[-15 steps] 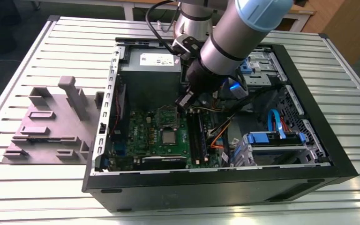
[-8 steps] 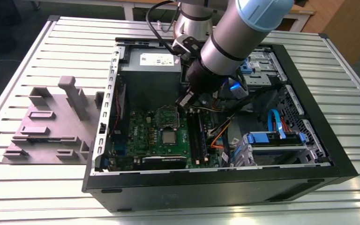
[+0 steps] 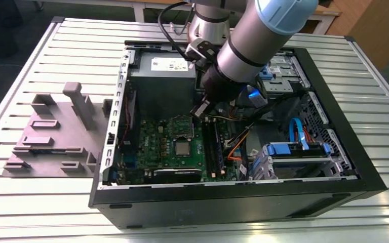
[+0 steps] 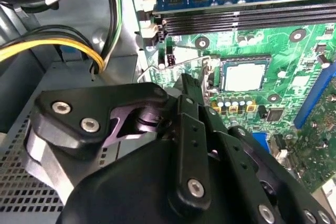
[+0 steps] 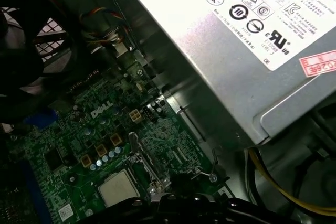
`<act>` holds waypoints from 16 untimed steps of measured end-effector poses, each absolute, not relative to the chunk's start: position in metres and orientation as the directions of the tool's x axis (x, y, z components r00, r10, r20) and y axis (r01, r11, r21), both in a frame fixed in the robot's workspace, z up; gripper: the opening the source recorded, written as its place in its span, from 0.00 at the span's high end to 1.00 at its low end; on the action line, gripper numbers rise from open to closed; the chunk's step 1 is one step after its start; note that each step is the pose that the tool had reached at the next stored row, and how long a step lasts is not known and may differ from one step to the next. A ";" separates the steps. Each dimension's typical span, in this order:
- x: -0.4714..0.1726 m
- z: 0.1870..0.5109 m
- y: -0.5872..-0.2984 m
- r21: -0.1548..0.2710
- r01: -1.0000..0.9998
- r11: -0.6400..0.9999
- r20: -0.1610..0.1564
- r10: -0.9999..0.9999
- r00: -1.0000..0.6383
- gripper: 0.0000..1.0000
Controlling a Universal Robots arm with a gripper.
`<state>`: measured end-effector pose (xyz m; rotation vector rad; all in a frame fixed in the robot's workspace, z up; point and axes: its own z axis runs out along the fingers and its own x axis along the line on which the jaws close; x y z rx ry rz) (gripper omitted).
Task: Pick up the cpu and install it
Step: 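Close the cpu cover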
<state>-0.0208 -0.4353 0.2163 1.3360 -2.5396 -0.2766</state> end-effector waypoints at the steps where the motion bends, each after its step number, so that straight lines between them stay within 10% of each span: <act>1: -0.021 0.216 -0.436 0.285 -0.779 0.558 0.138 -0.828 -0.543 0.90; 16: -0.014 0.216 -0.438 0.286 -0.814 0.506 0.140 -0.862 -0.487 0.90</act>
